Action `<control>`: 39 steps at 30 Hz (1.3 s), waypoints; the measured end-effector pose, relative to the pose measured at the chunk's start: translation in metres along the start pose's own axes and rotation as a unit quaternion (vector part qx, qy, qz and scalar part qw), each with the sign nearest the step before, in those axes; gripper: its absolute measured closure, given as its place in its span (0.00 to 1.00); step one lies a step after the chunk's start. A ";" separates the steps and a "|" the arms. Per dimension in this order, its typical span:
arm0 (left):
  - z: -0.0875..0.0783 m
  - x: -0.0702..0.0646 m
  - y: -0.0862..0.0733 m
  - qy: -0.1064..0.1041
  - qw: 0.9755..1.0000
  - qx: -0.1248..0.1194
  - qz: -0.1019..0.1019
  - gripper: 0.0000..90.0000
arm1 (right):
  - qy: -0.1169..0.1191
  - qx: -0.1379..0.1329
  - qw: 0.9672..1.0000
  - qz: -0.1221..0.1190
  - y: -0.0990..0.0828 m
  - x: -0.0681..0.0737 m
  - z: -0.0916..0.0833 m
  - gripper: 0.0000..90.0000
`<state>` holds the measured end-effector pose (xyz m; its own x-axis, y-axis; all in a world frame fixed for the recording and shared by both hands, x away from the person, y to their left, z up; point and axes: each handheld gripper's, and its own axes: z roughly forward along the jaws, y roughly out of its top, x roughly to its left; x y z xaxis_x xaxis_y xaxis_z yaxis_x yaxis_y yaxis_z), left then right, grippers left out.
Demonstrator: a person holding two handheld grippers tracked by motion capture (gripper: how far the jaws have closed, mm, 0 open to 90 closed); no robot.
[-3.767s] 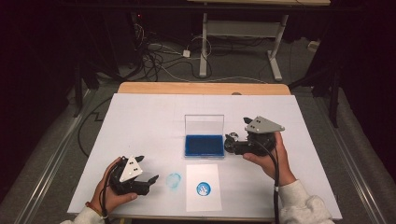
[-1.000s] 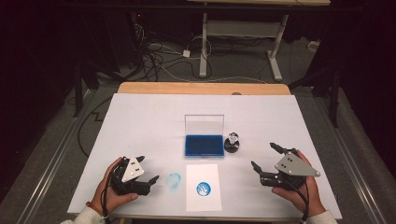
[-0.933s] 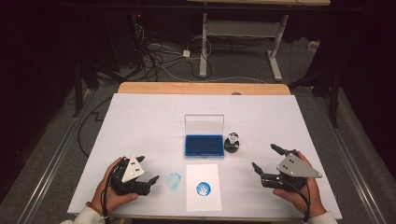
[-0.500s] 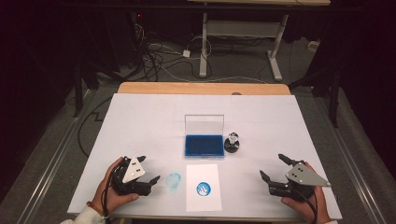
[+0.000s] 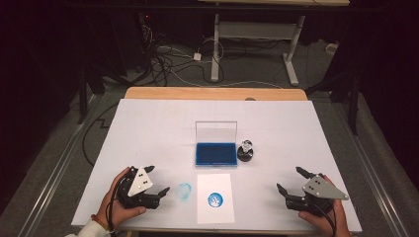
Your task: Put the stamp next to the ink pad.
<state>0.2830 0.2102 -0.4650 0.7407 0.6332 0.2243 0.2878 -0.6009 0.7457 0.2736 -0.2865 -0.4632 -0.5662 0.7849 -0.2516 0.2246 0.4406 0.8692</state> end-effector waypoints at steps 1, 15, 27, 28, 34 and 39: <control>0.000 0.000 0.000 0.000 1.000 -0.002 -0.001 0.19 | -0.001 0.000 1.000 -0.002 0.001 0.001 -0.001 0.21; 0.002 0.000 0.001 -0.003 1.000 0.004 0.004 0.19 | -0.011 -0.005 1.000 -0.005 0.003 0.001 -0.004 0.21; 0.002 0.000 0.000 -0.002 1.000 0.004 0.005 0.19 | -0.011 -0.007 1.000 -0.007 0.003 0.001 -0.004 0.21; 0.002 0.000 0.001 -0.002 1.000 0.004 0.004 0.19 | -0.011 -0.007 1.000 -0.006 0.003 0.001 -0.004 0.21; 0.004 0.001 0.001 -0.002 1.000 0.006 0.004 0.19 | -0.016 -0.007 1.000 -0.008 0.003 0.001 -0.004 0.21; 0.005 0.001 0.001 -0.002 1.000 0.007 0.005 0.19 | -0.029 -0.013 0.999 -0.012 0.004 0.001 -0.005 0.21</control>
<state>0.2868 0.2073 -0.4668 0.7457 0.6258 0.2287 0.2891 -0.6131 0.7352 0.2696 -0.2863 -0.4577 -0.5245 0.7983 -0.2960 0.1910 0.4492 0.8728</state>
